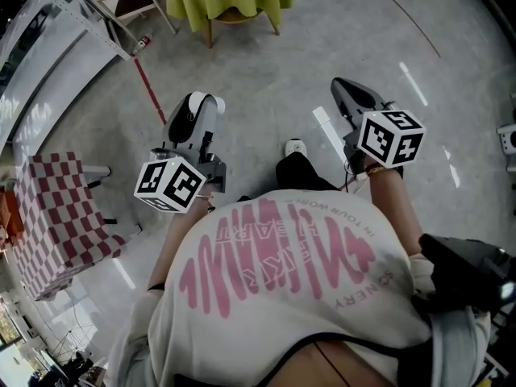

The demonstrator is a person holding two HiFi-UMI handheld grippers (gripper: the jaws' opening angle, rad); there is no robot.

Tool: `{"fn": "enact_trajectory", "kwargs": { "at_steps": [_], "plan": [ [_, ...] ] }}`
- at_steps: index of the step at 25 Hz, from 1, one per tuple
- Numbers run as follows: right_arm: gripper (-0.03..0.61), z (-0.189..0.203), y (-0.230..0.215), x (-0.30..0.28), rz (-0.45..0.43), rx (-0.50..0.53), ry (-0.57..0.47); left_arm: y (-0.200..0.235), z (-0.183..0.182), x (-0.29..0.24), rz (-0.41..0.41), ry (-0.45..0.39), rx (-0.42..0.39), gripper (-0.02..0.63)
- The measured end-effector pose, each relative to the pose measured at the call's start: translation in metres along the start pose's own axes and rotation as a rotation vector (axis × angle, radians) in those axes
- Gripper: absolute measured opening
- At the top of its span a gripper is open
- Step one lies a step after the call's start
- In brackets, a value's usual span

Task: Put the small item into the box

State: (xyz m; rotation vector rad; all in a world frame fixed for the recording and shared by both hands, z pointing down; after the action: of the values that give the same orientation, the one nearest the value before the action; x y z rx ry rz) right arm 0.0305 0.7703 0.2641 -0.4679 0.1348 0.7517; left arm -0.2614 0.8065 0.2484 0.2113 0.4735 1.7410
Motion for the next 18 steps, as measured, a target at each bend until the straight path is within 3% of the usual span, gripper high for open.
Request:
{"fn": "enact_trajectory", "kwargs": {
  "at_steps": [9,18],
  "plan": [
    [0.006,-0.056,-0.103,-0.065,-0.077,-0.022,0.041,-0.019,-0.012,-0.115,-0.01,-0.014,0.045,0.184],
    [0.006,-0.114,-0.19,-0.112,-0.134,-0.006,0.061,-0.036,-0.023,-0.222,-0.047,-0.006,0.026,0.184]
  ]
}}
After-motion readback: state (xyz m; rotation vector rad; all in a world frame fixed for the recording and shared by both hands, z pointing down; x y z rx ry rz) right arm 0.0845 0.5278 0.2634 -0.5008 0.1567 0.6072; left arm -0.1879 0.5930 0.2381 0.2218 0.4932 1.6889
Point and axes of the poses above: the fingertips, and each gripper's own axes: x backward along the fingers, y to its left, z out of its underside, the point moved 4 cm from there along x, backward along the fingers, and after that the axes turned 15 degrees about -z, right-handed, at the moved point
